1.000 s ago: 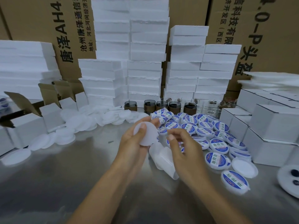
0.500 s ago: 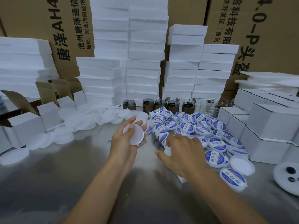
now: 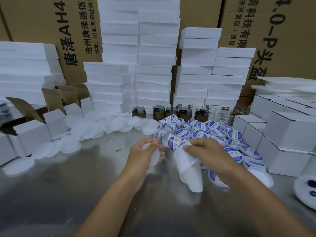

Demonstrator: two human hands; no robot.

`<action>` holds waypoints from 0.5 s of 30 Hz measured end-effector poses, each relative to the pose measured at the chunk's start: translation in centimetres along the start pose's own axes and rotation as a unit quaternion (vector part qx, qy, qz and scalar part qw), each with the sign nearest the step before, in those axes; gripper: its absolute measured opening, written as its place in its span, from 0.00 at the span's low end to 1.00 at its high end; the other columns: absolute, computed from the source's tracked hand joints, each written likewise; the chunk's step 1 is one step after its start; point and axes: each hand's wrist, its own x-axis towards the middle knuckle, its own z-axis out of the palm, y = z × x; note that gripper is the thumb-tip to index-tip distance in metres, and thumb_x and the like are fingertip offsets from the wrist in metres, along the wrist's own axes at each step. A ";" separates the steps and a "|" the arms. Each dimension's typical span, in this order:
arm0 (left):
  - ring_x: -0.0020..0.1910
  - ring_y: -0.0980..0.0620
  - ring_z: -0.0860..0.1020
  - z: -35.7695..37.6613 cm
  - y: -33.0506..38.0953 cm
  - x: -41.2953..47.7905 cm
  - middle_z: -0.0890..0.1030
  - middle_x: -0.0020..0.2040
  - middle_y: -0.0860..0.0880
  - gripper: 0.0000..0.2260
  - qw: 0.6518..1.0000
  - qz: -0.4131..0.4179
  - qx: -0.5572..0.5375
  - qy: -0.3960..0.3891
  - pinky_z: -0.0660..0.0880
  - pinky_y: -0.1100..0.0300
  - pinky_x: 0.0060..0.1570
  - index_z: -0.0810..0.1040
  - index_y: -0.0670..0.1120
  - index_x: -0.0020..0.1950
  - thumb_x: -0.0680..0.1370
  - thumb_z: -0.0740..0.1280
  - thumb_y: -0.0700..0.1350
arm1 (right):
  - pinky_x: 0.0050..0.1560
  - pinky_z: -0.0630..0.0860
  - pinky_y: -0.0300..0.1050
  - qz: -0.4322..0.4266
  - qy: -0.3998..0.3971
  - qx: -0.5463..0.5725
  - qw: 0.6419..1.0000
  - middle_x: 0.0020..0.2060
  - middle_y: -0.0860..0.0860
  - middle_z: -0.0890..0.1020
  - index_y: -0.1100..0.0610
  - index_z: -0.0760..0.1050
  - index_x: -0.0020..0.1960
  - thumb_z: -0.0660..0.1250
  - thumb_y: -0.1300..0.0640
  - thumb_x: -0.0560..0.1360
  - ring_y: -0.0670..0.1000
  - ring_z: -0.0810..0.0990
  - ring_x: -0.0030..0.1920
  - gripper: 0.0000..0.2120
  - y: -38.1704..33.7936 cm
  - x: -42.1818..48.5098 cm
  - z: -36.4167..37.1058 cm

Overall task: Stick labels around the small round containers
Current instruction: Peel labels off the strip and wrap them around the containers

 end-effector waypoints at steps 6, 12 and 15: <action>0.33 0.55 0.79 0.6 -1.0 -0.7 0.83 0.37 0.48 0.13 0.990 -0.020 0.117 -0.074 0.74 0.65 0.34 0.82 0.43 0.43 0.73 0.68 0.53 | 0.42 0.75 0.42 0.039 -0.080 0.246 0.965 0.40 0.52 0.84 0.57 0.82 0.42 0.58 0.59 0.79 0.48 0.80 0.40 0.15 0.9 -0.6 0.8; 0.50 0.48 0.82 0.4 -1.1 -0.7 0.84 0.52 0.44 0.24 0.981 -0.091 0.041 -0.166 0.78 0.55 0.49 0.83 0.44 0.52 0.63 0.73 0.58 | 0.32 0.78 0.41 0.090 -0.163 0.362 0.913 0.39 0.56 0.84 0.63 0.78 0.48 0.53 0.62 0.80 0.49 0.83 0.37 0.15 1.6 -1.9 1.0; 0.48 0.48 0.82 0.5 -0.9 -0.6 0.84 0.51 0.43 0.19 0.978 -0.113 -0.017 -0.177 0.79 0.57 0.45 0.84 0.44 0.51 0.64 0.74 0.53 | 0.32 0.77 0.40 0.087 -0.150 0.349 0.921 0.39 0.55 0.84 0.64 0.77 0.51 0.53 0.61 0.81 0.49 0.82 0.36 0.14 1.8 -2.3 0.9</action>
